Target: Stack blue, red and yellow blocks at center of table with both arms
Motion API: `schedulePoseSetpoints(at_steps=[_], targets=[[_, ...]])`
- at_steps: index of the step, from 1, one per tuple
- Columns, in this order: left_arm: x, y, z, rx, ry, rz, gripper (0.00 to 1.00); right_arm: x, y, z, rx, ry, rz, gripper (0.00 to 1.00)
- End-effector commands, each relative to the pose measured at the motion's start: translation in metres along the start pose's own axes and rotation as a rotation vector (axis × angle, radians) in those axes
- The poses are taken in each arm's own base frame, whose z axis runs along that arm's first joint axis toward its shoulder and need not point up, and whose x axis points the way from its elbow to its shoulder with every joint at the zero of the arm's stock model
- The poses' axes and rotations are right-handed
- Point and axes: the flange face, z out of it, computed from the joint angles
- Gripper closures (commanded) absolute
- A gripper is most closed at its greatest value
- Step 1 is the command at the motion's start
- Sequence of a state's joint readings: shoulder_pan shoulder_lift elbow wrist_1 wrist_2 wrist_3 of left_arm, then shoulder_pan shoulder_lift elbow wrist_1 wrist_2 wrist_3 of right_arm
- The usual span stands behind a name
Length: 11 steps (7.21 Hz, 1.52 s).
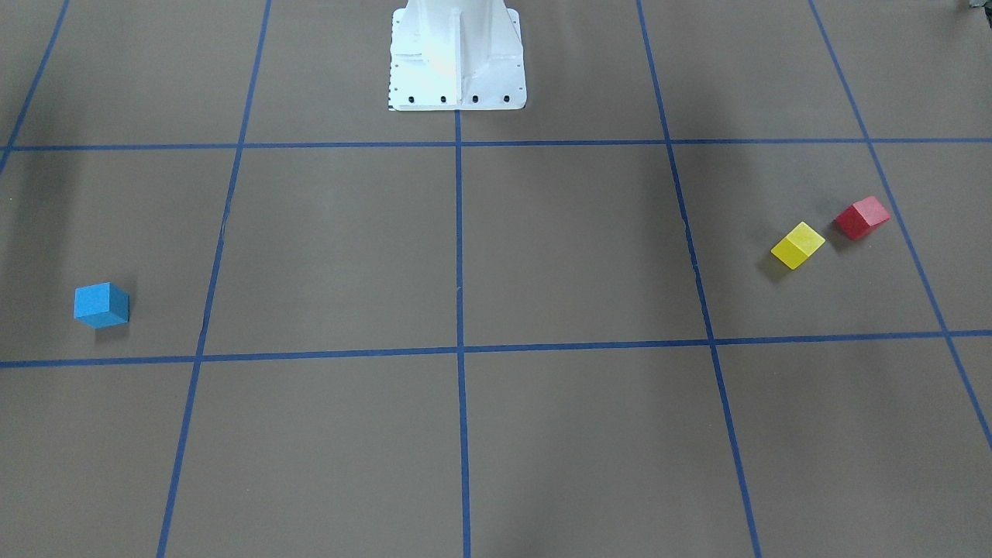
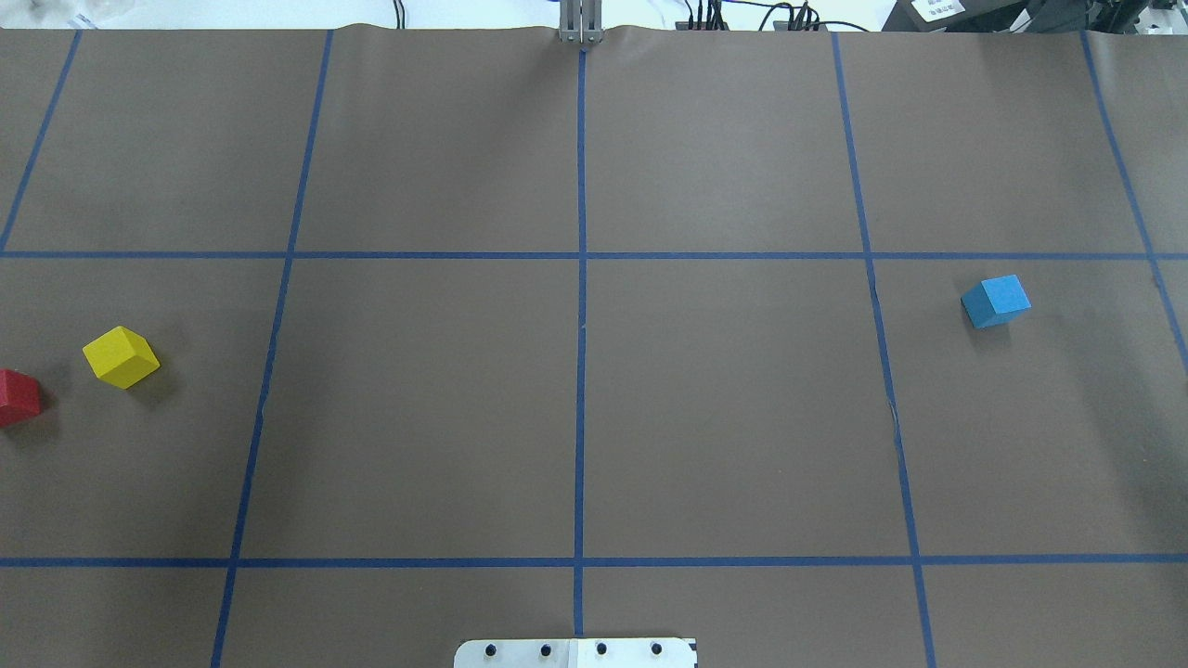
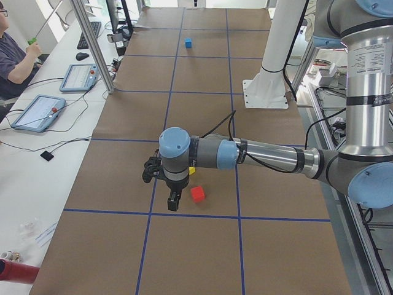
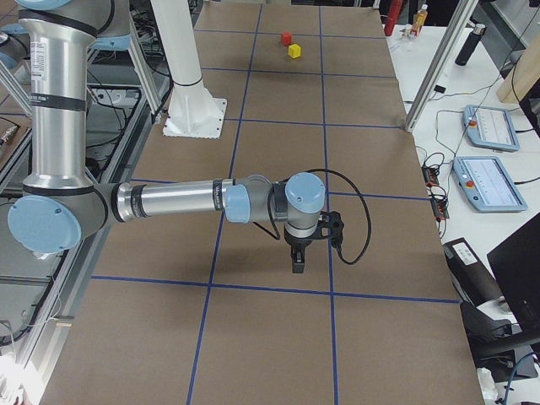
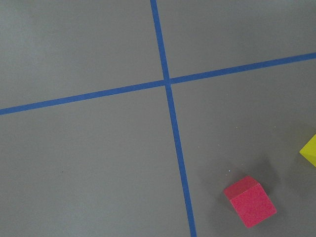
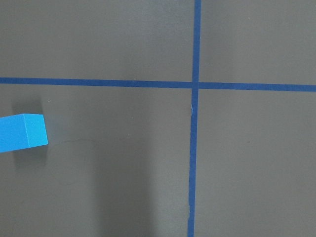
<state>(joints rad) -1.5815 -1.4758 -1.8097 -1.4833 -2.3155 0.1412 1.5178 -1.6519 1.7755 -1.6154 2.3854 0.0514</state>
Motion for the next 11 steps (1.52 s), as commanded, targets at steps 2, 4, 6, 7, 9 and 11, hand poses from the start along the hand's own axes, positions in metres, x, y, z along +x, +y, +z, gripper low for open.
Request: schedulePoseSetpoints(at_steps=[2, 4, 6, 7, 9, 11], targets=[[0.001, 0.0, -0.002, 0.005, 0.0, 0.004, 0.0, -0.003, 0.0, -0.001, 0.002, 0.0, -0.014, 0.0], [0.001, 0.0, -0.001, 0.004, 0.0, 0.005, 0.0, -0.031, -0.031, -0.015, 0.034, 0.005, -0.074, 0.0], [0.001, 0.0, -0.002, 0.007, 0.0, 0.006, 0.0, -0.086, -0.063, 0.004, 0.009, 0.016, -0.167, 0.0], [0.002, -0.001, -0.003, 0.008, 0.0, 0.007, 0.0, -0.102, -0.064, 0.035, -0.017, 0.007, -0.23, 0.0], [0.002, -0.001, -0.003, 0.007, 0.0, 0.008, 0.0, -0.161, -0.061, 0.093, -0.027, 0.013, -0.267, 0.01], [0.003, -0.003, -0.004, 0.01, -0.001, 0.011, 0.0, -0.173, -0.059, 0.123, -0.02, -0.013, -0.2, 0.01]])
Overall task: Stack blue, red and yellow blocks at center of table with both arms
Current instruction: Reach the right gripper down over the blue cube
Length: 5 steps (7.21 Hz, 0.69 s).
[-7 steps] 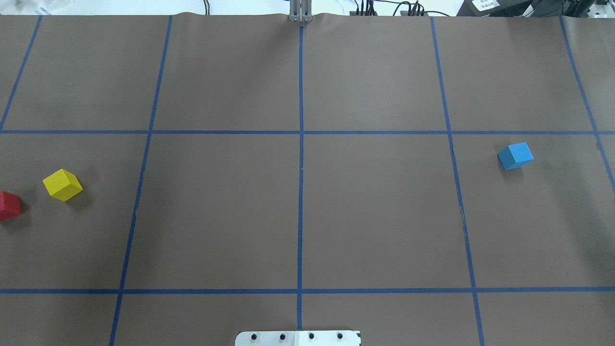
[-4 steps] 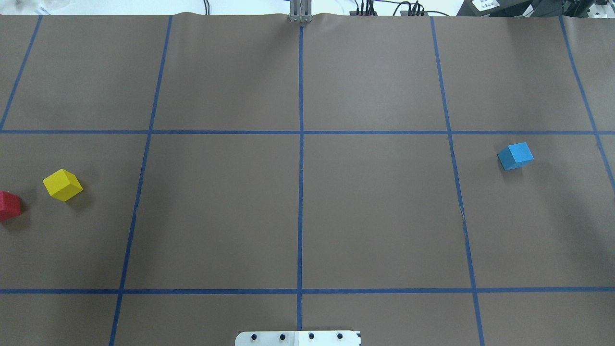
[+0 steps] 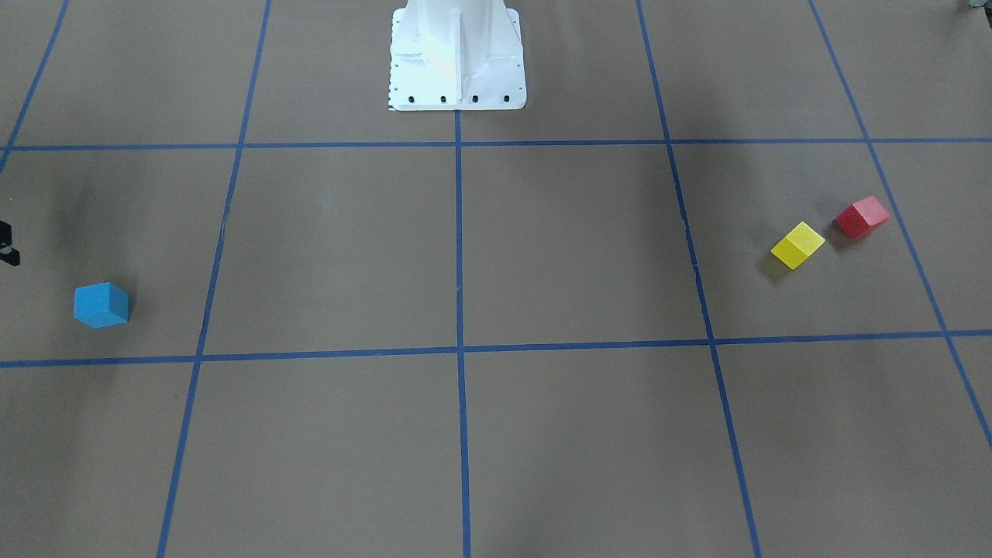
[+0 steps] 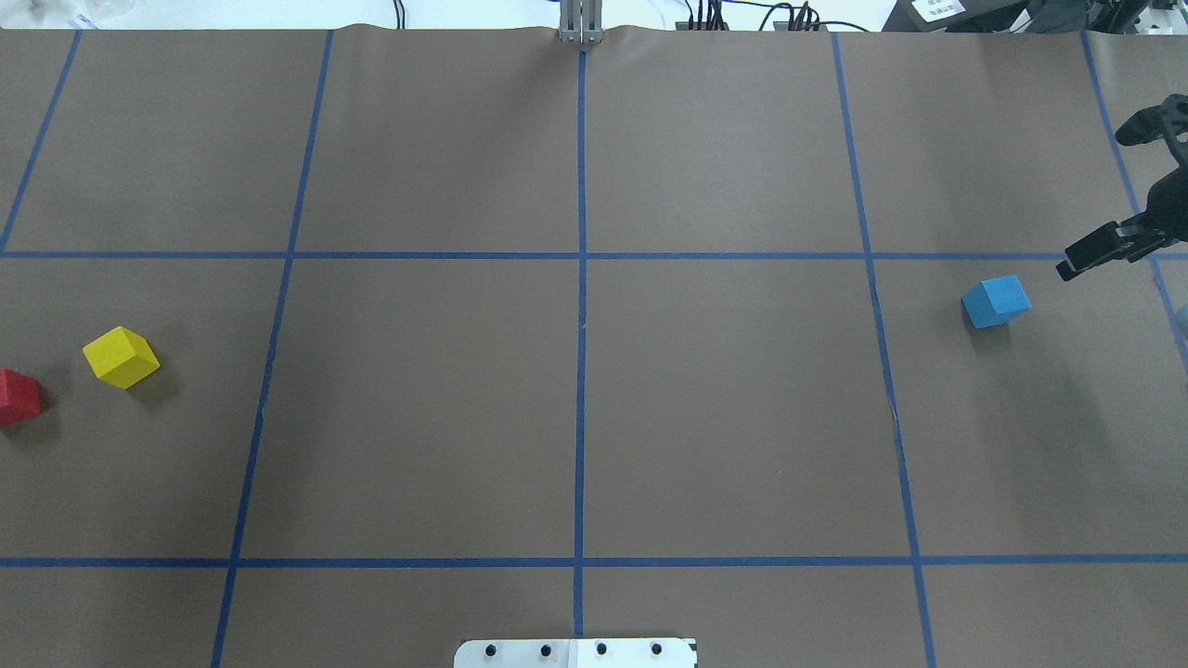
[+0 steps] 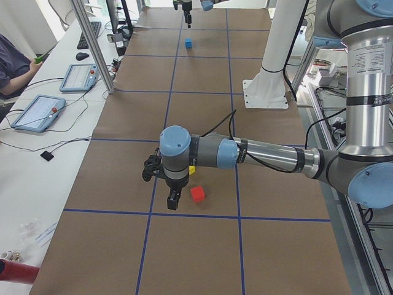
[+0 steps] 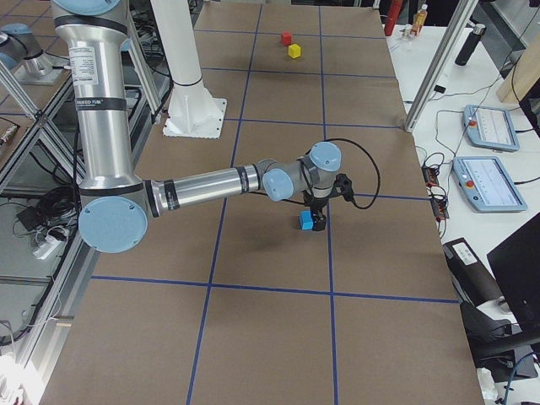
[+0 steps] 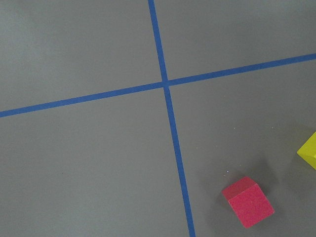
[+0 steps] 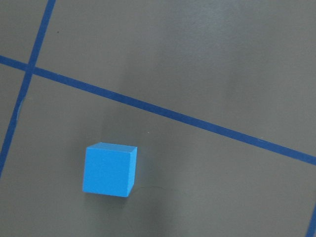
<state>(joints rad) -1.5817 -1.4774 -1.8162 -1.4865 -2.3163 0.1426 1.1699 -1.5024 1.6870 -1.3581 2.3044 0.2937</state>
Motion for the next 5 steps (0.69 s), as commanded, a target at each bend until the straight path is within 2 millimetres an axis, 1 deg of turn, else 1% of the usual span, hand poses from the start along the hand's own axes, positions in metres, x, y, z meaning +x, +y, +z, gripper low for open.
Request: schedulePoseSetpoints(at_steps=[1, 2, 3, 4, 5], targets=[[0.001, -0.003, -0.002, 0.004, -0.001, 0.004, 0.0, -0.014, -0.01, 0.041, -0.029, -0.015, 0.017, 0.01], [0.002, -0.004, -0.003, 0.006, -0.001, 0.006, 0.0, -0.032, -0.017, 0.052, -0.044, -0.019, -0.011, 0.01], [0.002, -0.004, -0.003, 0.006, -0.001, 0.006, 0.0, -0.044, -0.029, 0.056, -0.047, -0.024, -0.025, 0.01], [0.001, -0.004, -0.002, 0.005, -0.002, 0.005, 0.0, -0.049, -0.033, 0.057, -0.049, -0.025, -0.027, 0.01], [0.002, -0.004, -0.002, 0.005, -0.001, 0.005, 0.0, -0.044, -0.031, 0.065, -0.061, -0.019, -0.023, 0.01]])
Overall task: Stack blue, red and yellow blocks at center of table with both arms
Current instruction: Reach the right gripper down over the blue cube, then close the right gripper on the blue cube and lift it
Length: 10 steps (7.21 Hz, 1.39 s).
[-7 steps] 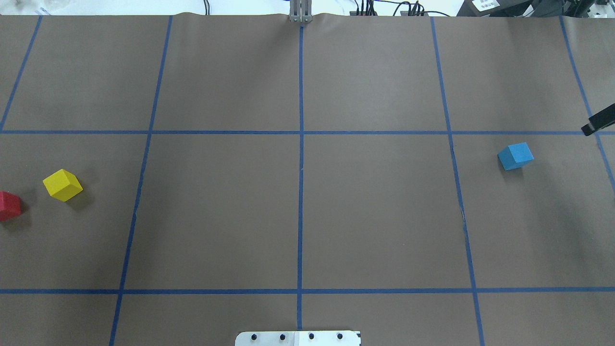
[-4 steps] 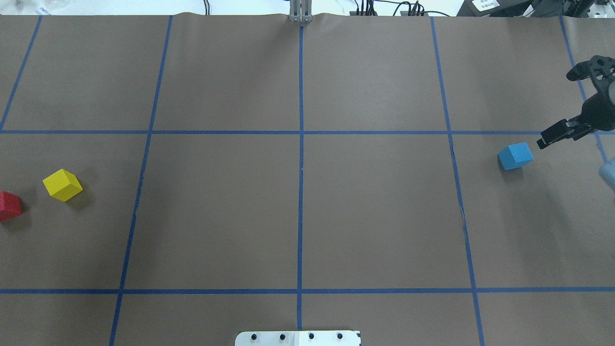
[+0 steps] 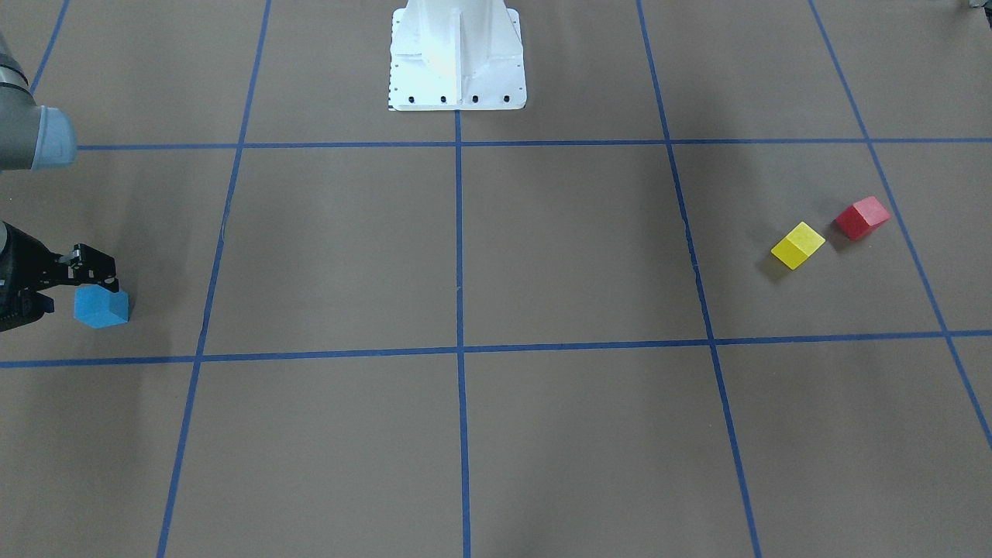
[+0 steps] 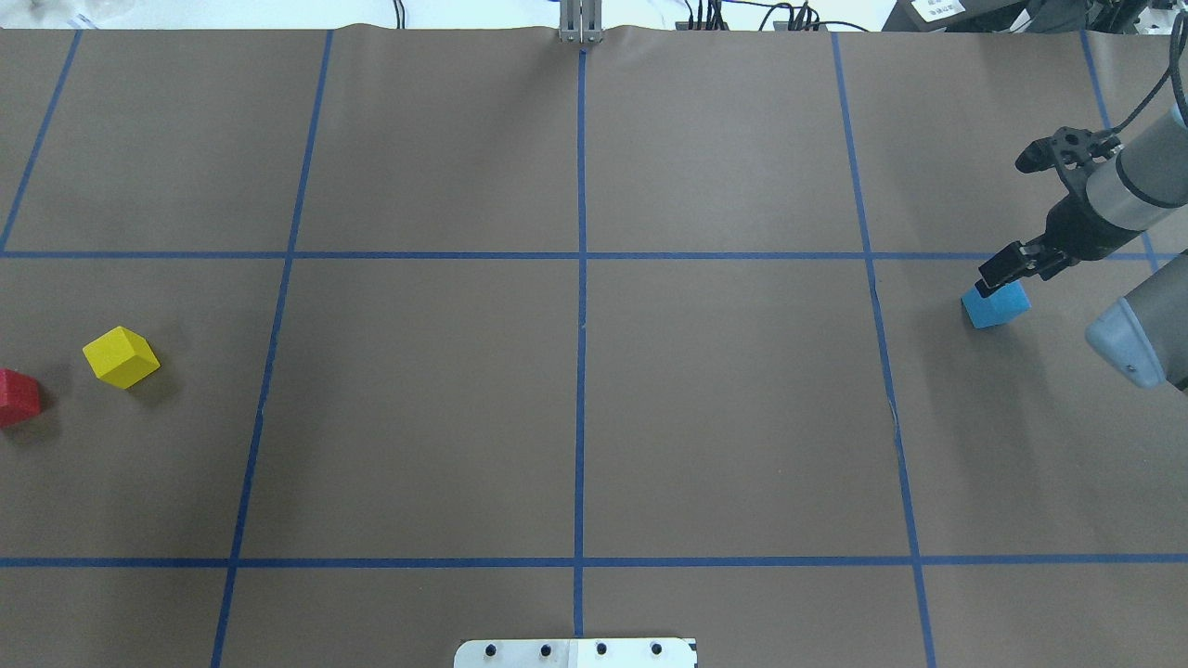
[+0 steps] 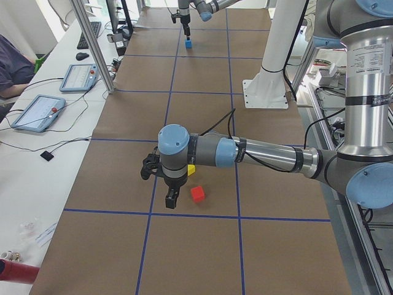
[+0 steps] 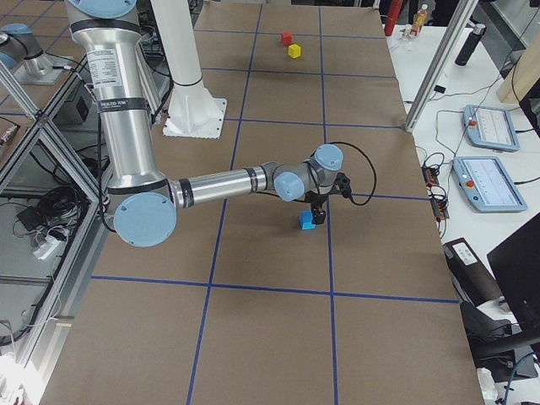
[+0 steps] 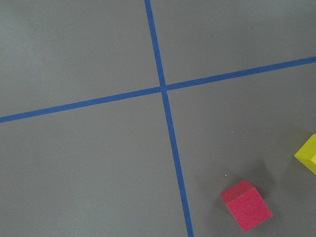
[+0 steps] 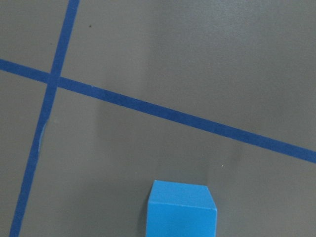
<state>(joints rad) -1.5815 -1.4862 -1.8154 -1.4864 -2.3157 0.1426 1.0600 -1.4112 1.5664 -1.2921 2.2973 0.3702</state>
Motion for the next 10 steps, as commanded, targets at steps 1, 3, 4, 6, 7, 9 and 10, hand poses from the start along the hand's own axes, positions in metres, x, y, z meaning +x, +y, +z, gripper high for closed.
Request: schedulePoseSetpoints(at_steps=[1, 3, 4, 6, 7, 9, 10], targets=[[0.0, 0.0, 0.0, 0.0, 0.001, 0.0, 0.0, 0.004, -0.001, 0.011, -0.016, 0.007, 0.004, 0.01], [0.0, 0.0, 0.0, 0.001, 0.0, 0.001, 0.0, 0.008, -0.002, 0.024, -0.029, 0.037, 0.005, 0.01], [0.0, 0.0, 0.0, 0.001, 0.0, 0.001, 0.0, -0.002, -0.002, 0.035, -0.049, 0.043, -0.005, 0.01], [0.002, -0.002, -0.001, 0.002, 0.0, 0.004, 0.0, 0.0, -0.001, 0.041, -0.059, 0.049, -0.001, 0.34], [0.001, -0.002, -0.001, 0.003, 0.0, 0.003, 0.0, 0.0, -0.001, 0.04, -0.054, 0.05, -0.008, 0.87], [0.003, -0.001, -0.003, 0.006, 0.0, 0.006, 0.0, 0.0, -0.01, 0.014, -0.009, 0.037, -0.003, 1.0], [0.004, -0.002, -0.005, 0.01, -0.001, 0.009, 0.0, -0.014, -0.034, -0.027, 0.003, 0.011, 0.037, 1.0]])
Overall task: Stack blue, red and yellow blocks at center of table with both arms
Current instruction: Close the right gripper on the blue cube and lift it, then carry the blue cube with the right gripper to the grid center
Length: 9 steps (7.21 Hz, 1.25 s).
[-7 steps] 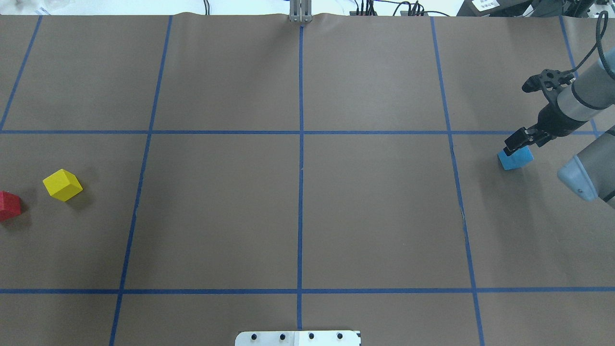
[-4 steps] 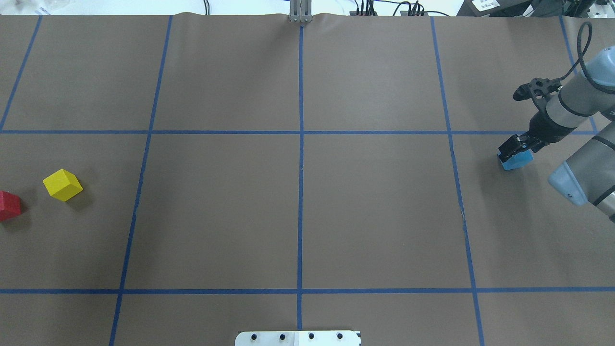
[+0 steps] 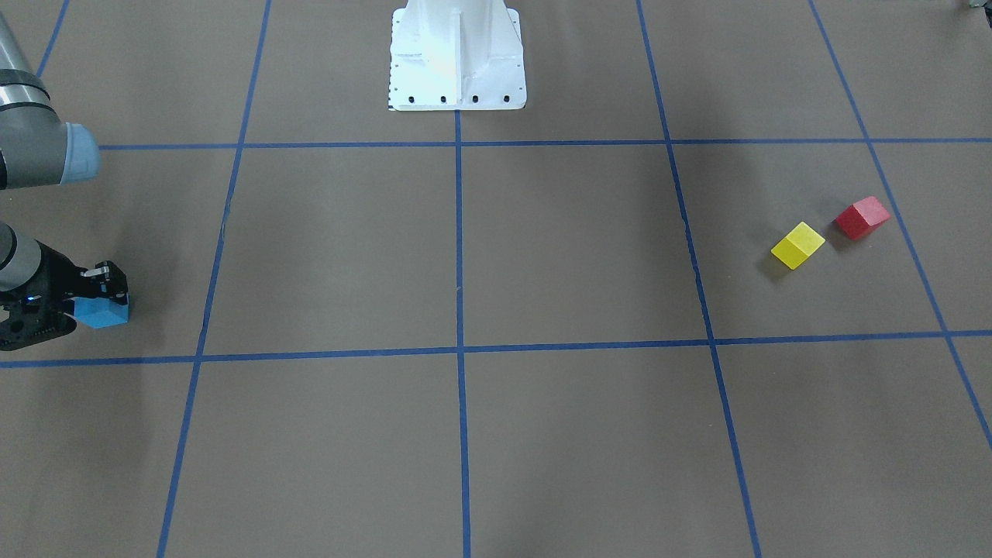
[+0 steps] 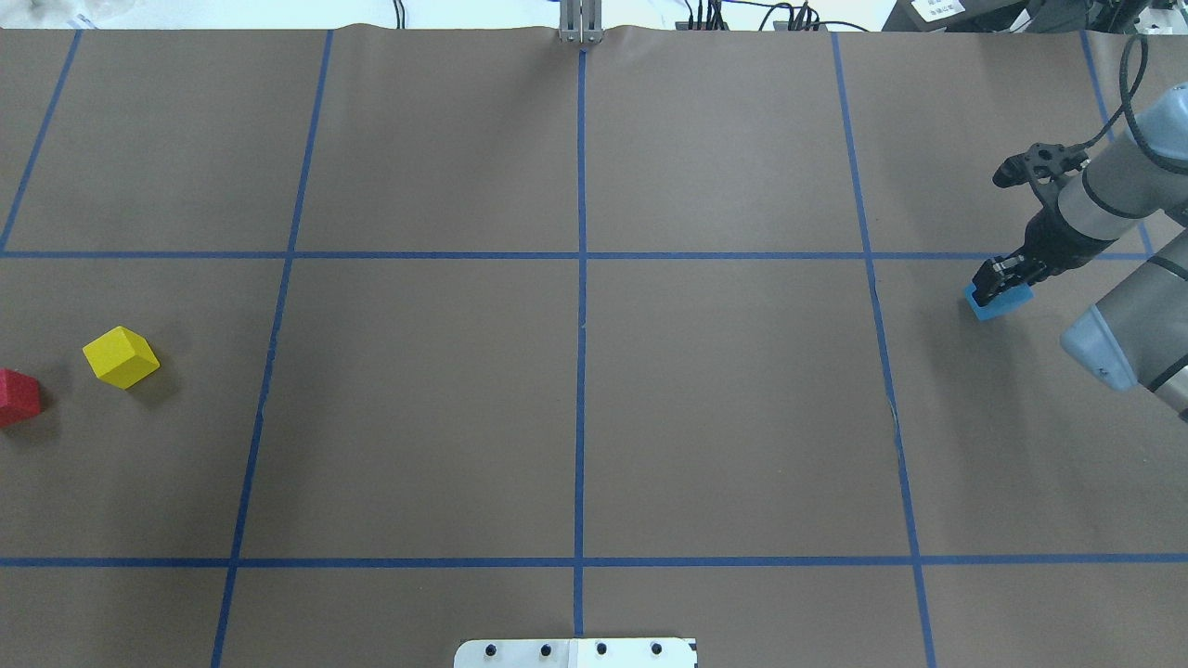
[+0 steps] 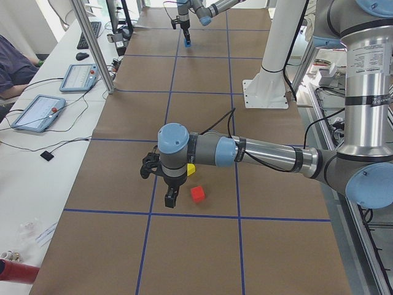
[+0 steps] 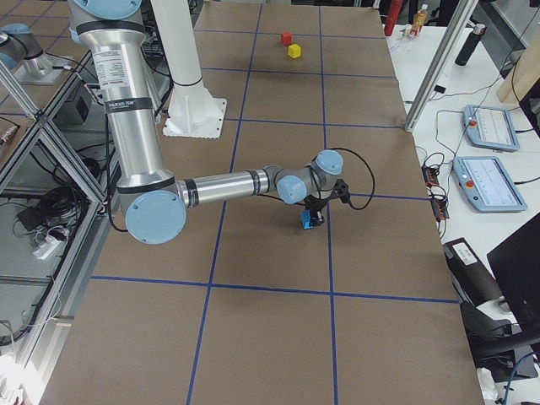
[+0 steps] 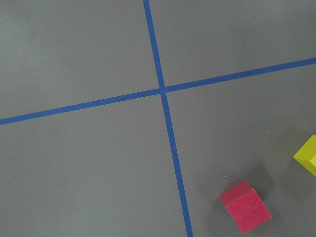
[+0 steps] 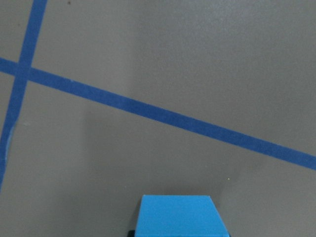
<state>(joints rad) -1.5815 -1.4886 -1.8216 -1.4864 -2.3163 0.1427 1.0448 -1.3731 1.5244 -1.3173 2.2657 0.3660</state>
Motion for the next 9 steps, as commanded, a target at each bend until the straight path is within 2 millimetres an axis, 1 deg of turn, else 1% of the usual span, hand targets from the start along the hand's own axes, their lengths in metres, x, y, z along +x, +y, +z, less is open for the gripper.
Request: schedulePoseSetpoints(at_steps=[1, 2, 3, 4, 5, 6, 7, 8, 9], targets=[[0.009, 0.002, -0.008, 0.015, 0.004, 0.012, 0.0, -0.054, -0.045, -0.077, -0.008, -0.02, 0.056, 1.0], [0.03, 0.017, -0.029, 0.049, 0.005, 0.041, 0.0, -0.112, -0.067, -0.087, -0.052, -0.015, 0.061, 1.0], [0.041, 0.023, -0.038, 0.062, 0.005, 0.061, 0.0, -0.181, -0.074, -0.075, -0.076, -0.026, 0.138, 1.0], [0.047, 0.02, -0.043, 0.081, 0.003, 0.084, 0.0, -0.254, -0.078, -0.064, -0.084, -0.037, 0.185, 1.0], [0.046, 0.02, -0.041, 0.077, 0.004, 0.08, 0.0, -0.32, -0.075, -0.055, -0.088, -0.038, 0.238, 1.0], [0.044, 0.02, -0.035, 0.059, 0.009, 0.07, 0.0, -0.376, -0.084, -0.05, -0.087, -0.036, 0.259, 1.0], [0.049, 0.018, -0.033, 0.056, 0.008, 0.082, 0.0, -0.423, -0.092, -0.037, -0.092, -0.016, 0.254, 1.0], [0.048, 0.017, -0.032, 0.055, 0.009, 0.081, 0.0, -0.449, -0.104, -0.021, -0.094, 0.008, 0.263, 1.0], [0.047, 0.015, -0.031, 0.055, 0.01, 0.065, 0.0, -0.462, -0.115, -0.008, -0.074, -0.022, 0.271, 1.0]])
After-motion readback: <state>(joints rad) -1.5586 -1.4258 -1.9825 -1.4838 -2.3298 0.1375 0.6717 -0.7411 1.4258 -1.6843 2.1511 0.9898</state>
